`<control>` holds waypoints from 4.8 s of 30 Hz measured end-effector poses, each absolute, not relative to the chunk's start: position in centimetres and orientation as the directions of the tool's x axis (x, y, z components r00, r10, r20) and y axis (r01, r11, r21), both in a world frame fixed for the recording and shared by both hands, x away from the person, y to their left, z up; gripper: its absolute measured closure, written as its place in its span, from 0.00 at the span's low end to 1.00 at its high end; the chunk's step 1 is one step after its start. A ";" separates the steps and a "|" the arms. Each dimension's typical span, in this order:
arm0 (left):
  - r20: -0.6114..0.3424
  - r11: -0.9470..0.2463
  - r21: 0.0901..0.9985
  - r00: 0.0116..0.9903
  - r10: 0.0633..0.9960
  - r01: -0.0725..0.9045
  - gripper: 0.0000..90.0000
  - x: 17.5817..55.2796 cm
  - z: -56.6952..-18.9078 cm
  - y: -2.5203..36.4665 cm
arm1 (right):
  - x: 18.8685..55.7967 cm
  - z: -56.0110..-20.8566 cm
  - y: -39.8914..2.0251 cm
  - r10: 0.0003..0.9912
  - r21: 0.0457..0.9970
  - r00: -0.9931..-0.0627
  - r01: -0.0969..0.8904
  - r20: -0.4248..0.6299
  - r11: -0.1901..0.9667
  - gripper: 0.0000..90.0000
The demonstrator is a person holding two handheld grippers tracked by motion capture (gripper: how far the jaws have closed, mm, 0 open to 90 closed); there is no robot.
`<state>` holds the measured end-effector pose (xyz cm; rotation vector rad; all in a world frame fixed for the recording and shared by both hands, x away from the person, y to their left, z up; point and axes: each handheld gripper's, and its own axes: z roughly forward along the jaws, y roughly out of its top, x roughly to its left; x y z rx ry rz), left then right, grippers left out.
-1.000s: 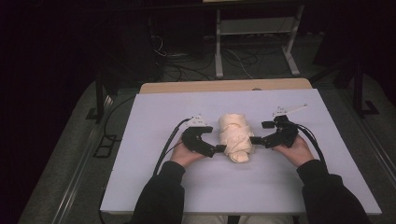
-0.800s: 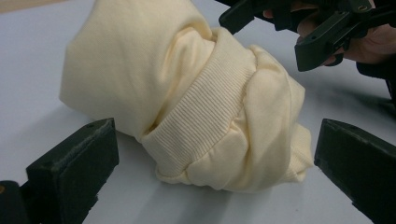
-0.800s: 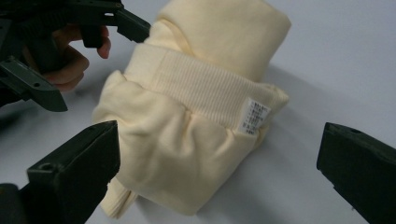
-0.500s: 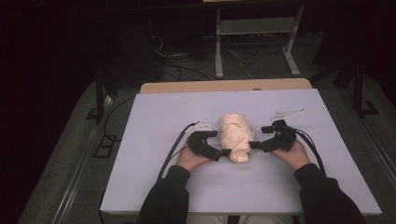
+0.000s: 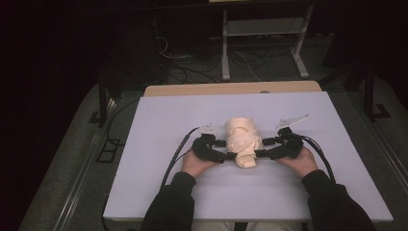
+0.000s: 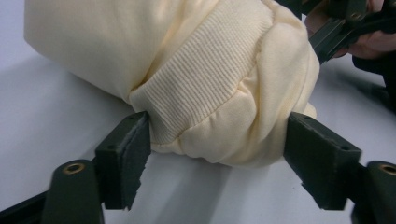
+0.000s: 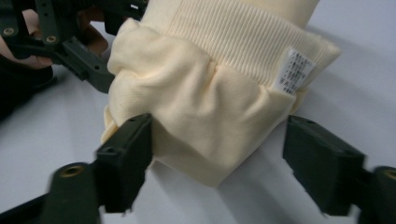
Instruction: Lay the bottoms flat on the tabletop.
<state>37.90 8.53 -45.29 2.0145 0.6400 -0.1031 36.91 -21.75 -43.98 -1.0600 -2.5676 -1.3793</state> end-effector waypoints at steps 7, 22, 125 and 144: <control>-0.364 -0.375 0.775 0.844 0.395 0.509 0.42 38.2 -45.2 8.8 | 36.5 -43.7 -21.5 0.574 0.724 -0.776 0.551 0.261 0.416 0.83; -0.278 -0.454 0.762 0.866 0.416 0.463 0.70 37.8 -43.6 8.4 | 35.9 -42.4 -21.8 0.537 0.745 -0.798 0.529 0.273 0.407 0.94; -0.377 -0.155 0.836 0.757 0.533 0.526 0.58 37.6 -37.9 19.8 | 38.3 -35.3 -12.7 0.466 0.777 -0.816 0.525 0.342 0.348 0.94; -0.392 -0.131 0.827 0.726 0.565 0.548 0.40 35.9 -39.7 18.9 | 37.1 -40.2 -8.3 0.458 0.731 -0.812 0.551 0.361 0.402 0.93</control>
